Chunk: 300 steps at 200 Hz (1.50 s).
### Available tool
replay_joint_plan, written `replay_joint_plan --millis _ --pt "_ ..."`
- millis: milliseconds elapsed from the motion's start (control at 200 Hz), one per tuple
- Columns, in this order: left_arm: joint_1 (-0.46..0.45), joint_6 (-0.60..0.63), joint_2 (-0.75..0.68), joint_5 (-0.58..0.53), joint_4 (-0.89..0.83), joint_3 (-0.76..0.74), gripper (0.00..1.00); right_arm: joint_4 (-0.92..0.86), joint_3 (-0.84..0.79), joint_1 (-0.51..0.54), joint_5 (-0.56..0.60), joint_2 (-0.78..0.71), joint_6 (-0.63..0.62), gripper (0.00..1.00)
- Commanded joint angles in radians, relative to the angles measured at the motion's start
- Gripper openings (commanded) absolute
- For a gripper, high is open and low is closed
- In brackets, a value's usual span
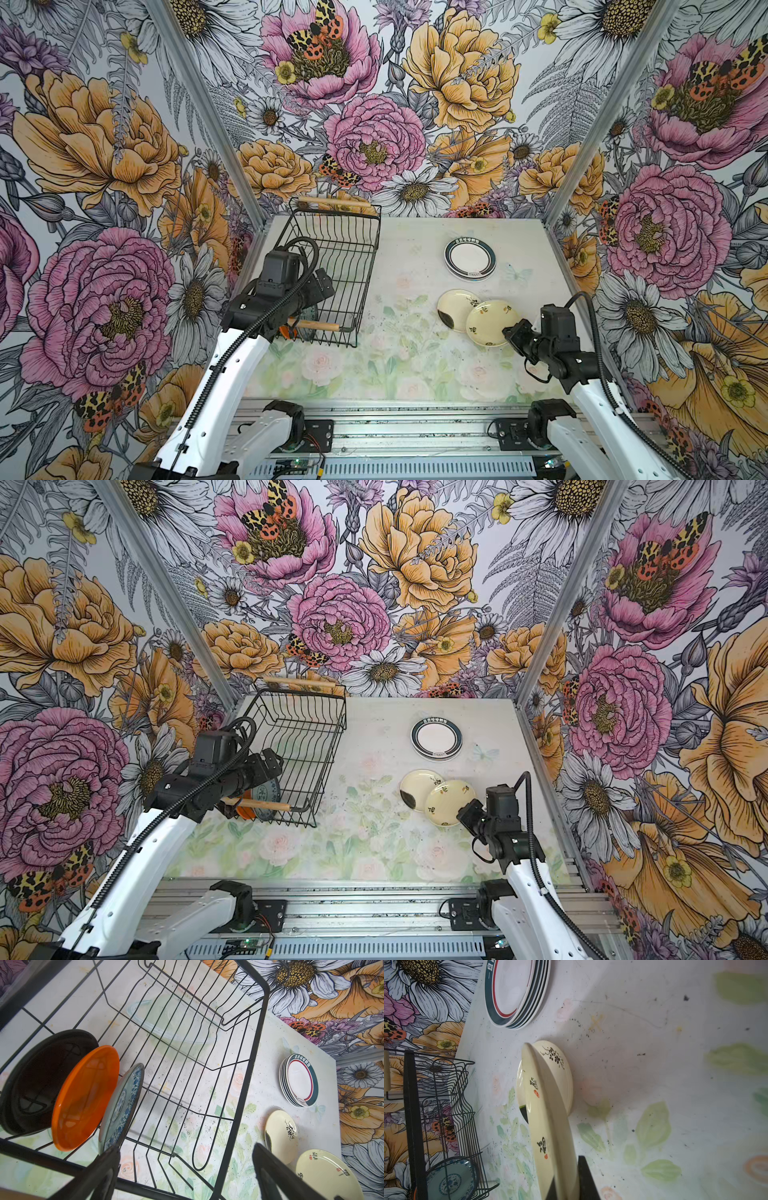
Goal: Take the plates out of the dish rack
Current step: 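Lower the calligraphy plate onto the cream floral plate with the right gripper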
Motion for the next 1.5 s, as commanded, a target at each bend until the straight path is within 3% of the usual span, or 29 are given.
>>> replay_joint_plan --millis 0,565,1496 --pt "0.015 -0.024 -0.018 -0.027 0.043 -0.015 0.99 0.196 -0.026 -0.011 -0.124 0.026 0.077 0.0" --pt "0.061 -0.056 -0.06 0.01 0.107 -0.05 0.99 0.689 -0.126 -0.054 -0.295 0.371 0.205 0.0" --pt "0.119 -0.053 -0.022 0.101 0.153 -0.09 0.99 0.792 -0.05 -0.018 -0.301 0.639 0.193 0.0"
